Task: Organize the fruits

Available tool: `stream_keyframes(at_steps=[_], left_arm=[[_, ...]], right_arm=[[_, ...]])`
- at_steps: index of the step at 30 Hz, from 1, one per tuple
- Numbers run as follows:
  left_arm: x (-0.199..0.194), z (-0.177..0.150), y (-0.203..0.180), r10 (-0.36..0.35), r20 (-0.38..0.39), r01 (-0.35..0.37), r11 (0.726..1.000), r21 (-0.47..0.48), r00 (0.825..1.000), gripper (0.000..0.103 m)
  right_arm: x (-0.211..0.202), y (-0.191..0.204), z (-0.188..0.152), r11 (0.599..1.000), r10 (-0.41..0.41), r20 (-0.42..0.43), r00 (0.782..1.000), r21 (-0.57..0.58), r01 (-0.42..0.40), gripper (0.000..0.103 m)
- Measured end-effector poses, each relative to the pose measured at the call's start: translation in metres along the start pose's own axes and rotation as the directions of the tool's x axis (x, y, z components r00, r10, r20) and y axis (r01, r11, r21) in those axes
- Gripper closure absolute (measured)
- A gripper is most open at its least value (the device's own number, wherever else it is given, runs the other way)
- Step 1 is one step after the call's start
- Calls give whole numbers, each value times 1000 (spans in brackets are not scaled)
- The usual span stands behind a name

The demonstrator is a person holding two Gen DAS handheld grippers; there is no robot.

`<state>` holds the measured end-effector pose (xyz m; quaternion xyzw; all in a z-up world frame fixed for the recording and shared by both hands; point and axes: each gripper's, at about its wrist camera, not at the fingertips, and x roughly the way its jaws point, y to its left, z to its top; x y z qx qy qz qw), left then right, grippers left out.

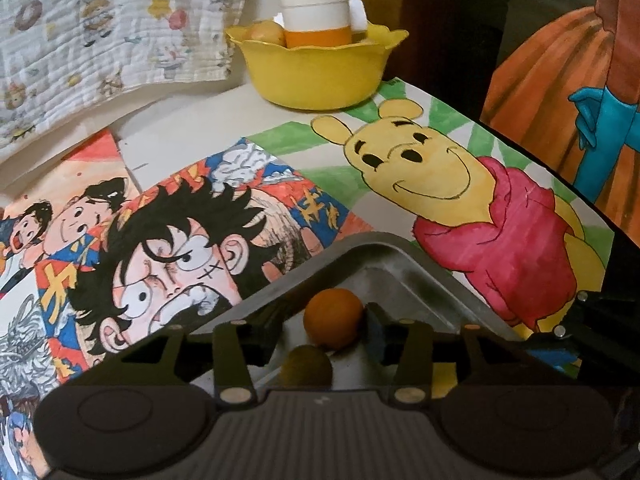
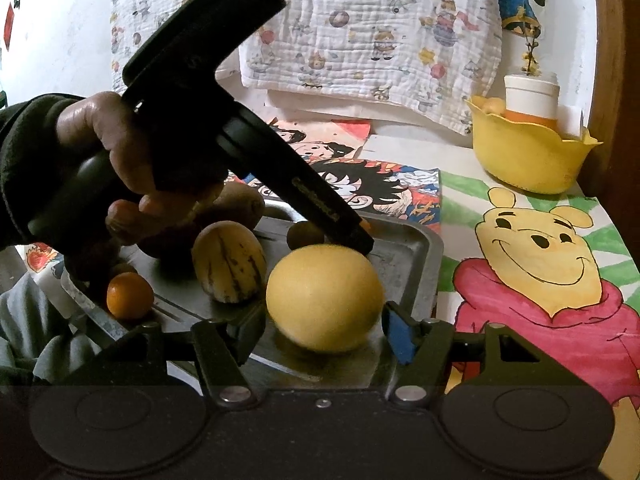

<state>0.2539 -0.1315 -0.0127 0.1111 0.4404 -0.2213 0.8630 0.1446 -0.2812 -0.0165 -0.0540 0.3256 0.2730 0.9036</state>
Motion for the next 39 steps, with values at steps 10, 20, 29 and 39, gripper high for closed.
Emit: stream_keyframes(at_steps=[10,20,29,39], left_arm=[[-17,-2,9,47,36,-46,999,-26,998,39],[-42,-12,20,119,89,-110,989,-98,989,12],[-74,-30,27,190,156,-160,970,-185,969,2],[-114,-59,33,252,237,-188,946,-262,938,1]], right_arm=[[-2,1,-2,999,-8,21,1000,33,7,33],[-9,2,-4,995,-24,74,997,96,17,23],[-15,12,-5,993,-42,136,990,117,26,10],[-27,25,-1,992,-58,197,979,120,35,1]])
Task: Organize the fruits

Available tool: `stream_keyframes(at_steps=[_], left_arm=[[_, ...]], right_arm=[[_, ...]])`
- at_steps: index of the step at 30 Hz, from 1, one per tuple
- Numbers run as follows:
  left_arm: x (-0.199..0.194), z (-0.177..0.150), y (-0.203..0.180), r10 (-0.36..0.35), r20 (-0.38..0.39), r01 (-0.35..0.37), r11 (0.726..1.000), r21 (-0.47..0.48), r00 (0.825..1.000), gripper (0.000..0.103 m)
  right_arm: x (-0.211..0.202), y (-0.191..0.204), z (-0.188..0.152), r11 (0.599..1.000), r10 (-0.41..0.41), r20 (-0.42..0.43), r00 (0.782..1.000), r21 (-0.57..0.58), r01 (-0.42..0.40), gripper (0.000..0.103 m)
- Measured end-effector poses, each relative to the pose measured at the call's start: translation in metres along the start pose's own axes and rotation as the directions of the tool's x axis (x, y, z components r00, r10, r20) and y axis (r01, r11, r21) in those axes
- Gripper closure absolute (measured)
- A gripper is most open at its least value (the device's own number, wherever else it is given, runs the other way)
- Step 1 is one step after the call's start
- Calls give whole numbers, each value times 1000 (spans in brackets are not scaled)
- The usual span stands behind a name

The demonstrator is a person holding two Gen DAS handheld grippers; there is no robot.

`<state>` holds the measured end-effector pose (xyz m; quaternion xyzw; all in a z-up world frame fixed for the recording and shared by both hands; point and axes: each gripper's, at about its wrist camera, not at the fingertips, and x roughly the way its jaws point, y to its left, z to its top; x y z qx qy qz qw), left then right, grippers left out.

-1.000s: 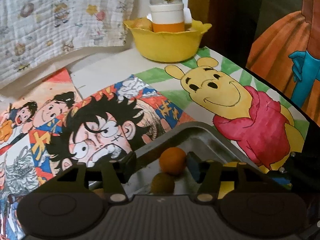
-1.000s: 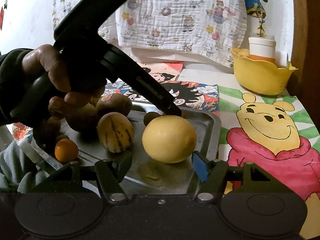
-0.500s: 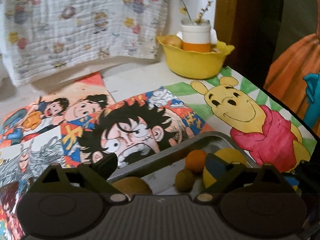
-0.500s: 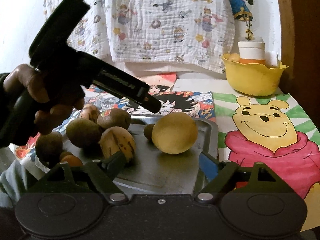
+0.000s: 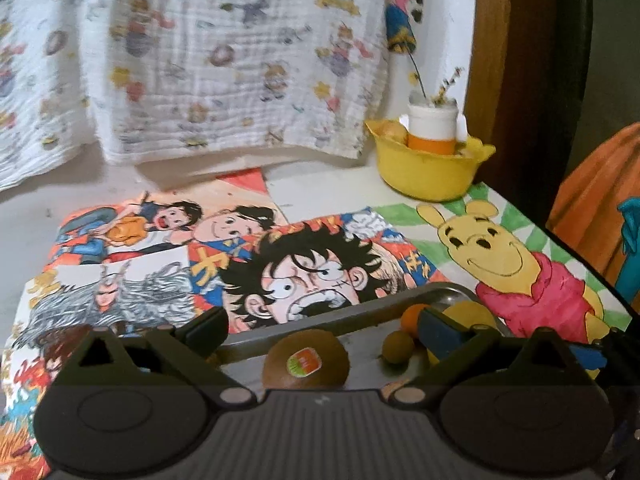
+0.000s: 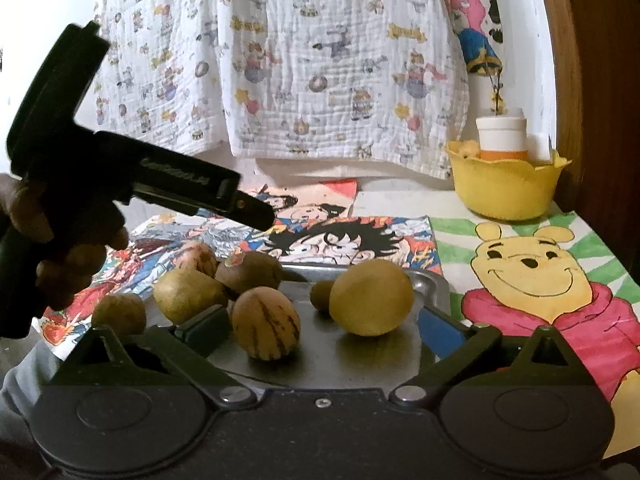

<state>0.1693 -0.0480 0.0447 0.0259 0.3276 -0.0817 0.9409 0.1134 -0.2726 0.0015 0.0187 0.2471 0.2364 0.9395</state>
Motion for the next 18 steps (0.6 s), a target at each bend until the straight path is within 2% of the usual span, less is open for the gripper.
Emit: stream_keyframes(at_steps=[11,18], left_arm=[[-36,-38,28,87,58,-79,988,-135,995,1],[-63,-64,44,96,87,-75,974,-213,992,1]], right_arm=[[-17,6,1,998,-27,49,998,50,24,1],[-27,14,0,998,-27,77,997,61,22,1]])
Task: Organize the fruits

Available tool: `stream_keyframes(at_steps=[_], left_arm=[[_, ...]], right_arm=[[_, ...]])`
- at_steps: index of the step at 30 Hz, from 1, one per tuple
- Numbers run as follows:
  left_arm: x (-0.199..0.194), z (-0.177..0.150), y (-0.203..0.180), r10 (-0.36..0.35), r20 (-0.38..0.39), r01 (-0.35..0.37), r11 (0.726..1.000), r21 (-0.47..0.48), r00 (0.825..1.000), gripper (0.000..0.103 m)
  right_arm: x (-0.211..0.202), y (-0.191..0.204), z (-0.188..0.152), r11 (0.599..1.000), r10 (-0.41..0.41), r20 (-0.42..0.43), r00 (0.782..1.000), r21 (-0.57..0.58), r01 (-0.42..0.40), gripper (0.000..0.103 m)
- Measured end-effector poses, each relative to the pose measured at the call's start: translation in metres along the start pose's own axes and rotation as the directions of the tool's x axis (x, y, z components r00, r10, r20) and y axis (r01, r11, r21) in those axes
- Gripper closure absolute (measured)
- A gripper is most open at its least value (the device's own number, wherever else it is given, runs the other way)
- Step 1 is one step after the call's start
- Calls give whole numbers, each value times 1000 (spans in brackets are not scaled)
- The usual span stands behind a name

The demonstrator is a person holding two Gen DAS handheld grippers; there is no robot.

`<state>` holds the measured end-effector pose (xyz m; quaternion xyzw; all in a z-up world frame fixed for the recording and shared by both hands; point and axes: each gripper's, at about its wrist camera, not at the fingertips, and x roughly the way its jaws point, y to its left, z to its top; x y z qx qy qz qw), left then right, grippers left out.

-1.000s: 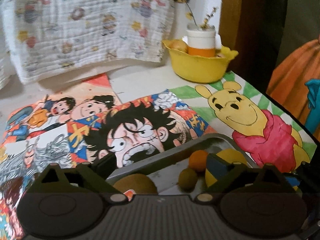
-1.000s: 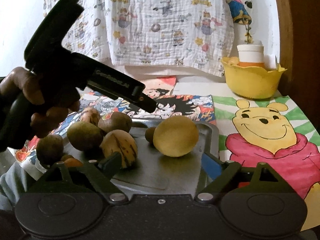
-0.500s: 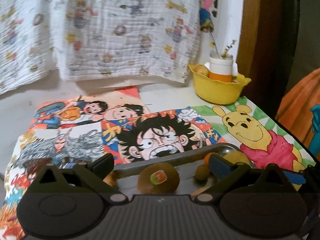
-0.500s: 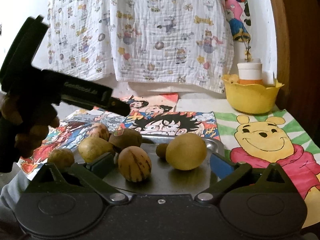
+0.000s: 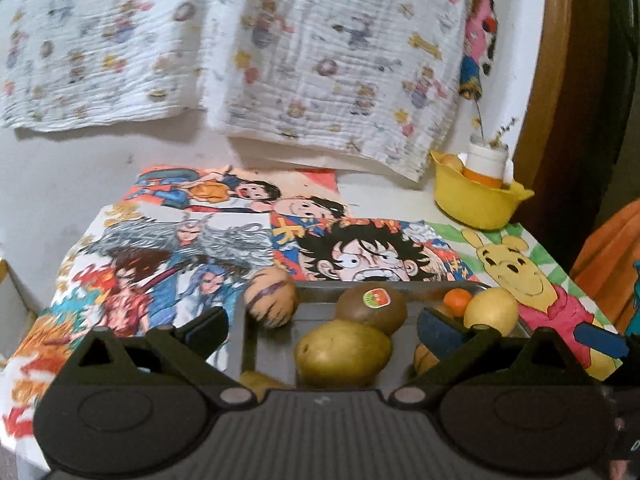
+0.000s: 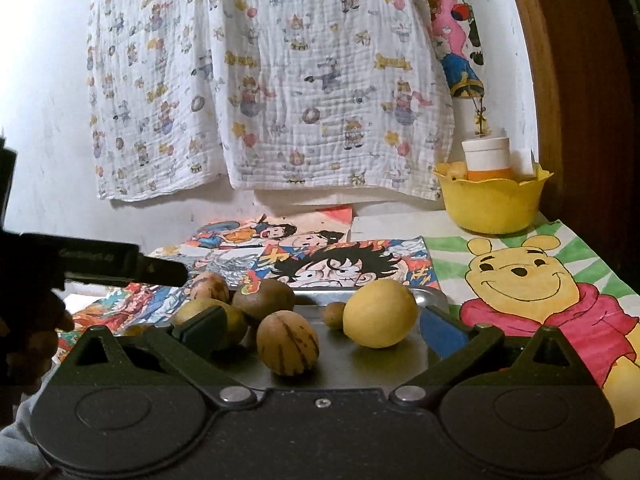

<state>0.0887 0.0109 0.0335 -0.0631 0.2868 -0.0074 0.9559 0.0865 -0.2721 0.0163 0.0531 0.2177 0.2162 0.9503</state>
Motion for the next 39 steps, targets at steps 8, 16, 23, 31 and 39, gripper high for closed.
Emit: stream_keyframes(at_steps=[8,16,23,31,39], left_arm=[[-26,-23,-1,43,54,-45,998,41,998,0],[-46,-44,-3,37,64,-41,997,60,997,0],[-56,-62,-1,78,64,-82,994,77,995,0],[-63,-77,9,100,61,-103,993,54,993,0],[-61,-83,15,67,40,-68,998,18,997,0]], right_arm=[[-8,12,-3,1000,11,3,1000,12,-11,1],[-26,29,-11,997,-23,42,999,-73,27,1],[-41,29,-14,996,-49,57,997,-66,52,1],[-54,26,-22,996,-64,44,997,-67,67,1],[-53,28,-32,996,-60,10,998,-65,61,1]])
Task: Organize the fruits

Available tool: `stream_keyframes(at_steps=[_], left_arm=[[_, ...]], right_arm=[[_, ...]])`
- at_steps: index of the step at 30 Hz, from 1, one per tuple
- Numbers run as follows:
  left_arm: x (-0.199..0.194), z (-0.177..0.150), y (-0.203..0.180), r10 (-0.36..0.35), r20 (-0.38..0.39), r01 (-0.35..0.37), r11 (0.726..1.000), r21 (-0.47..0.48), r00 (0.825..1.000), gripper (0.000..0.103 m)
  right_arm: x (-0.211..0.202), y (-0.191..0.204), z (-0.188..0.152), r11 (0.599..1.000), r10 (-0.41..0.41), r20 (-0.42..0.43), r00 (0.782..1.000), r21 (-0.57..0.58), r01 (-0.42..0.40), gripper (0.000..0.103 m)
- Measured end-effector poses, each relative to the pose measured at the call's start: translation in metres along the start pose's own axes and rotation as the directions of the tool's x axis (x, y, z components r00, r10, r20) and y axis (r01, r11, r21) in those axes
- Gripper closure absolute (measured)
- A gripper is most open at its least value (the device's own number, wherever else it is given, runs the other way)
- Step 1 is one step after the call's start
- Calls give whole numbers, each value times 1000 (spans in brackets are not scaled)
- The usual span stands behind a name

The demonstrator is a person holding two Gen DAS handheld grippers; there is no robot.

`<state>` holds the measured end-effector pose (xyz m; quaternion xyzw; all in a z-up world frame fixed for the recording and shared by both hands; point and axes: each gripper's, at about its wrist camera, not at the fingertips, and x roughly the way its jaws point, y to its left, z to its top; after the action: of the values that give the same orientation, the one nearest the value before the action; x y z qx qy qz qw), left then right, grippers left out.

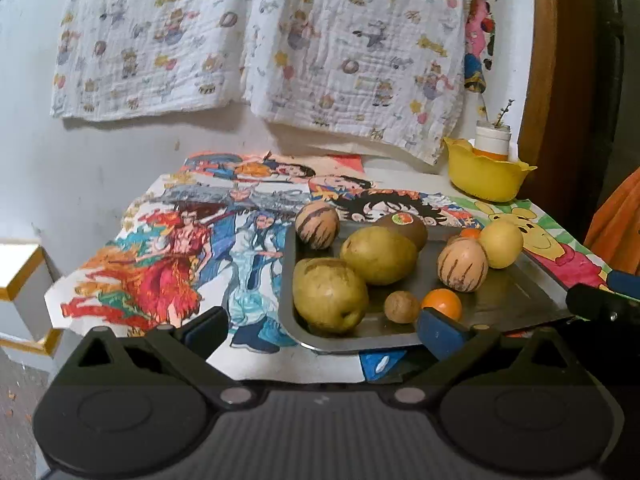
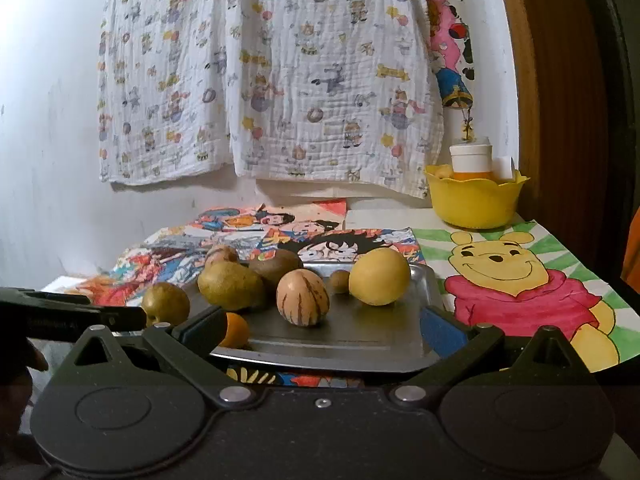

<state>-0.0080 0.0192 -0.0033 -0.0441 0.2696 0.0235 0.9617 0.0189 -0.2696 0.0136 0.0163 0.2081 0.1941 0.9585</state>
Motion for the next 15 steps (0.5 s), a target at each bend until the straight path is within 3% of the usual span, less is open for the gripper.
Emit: stream_keyframes(at_steps=[6,15], left_arm=[[6,-4,-2,13,-45,-12,1000,7,999,0],[6,-5,-7,17,-51,-15,999,28,999,0]], right_arm=[[9,1,-4,1000,12,-63,998,-5,-12,1],[13,-1,-7,1000,13,-95,995,12,-12,1]])
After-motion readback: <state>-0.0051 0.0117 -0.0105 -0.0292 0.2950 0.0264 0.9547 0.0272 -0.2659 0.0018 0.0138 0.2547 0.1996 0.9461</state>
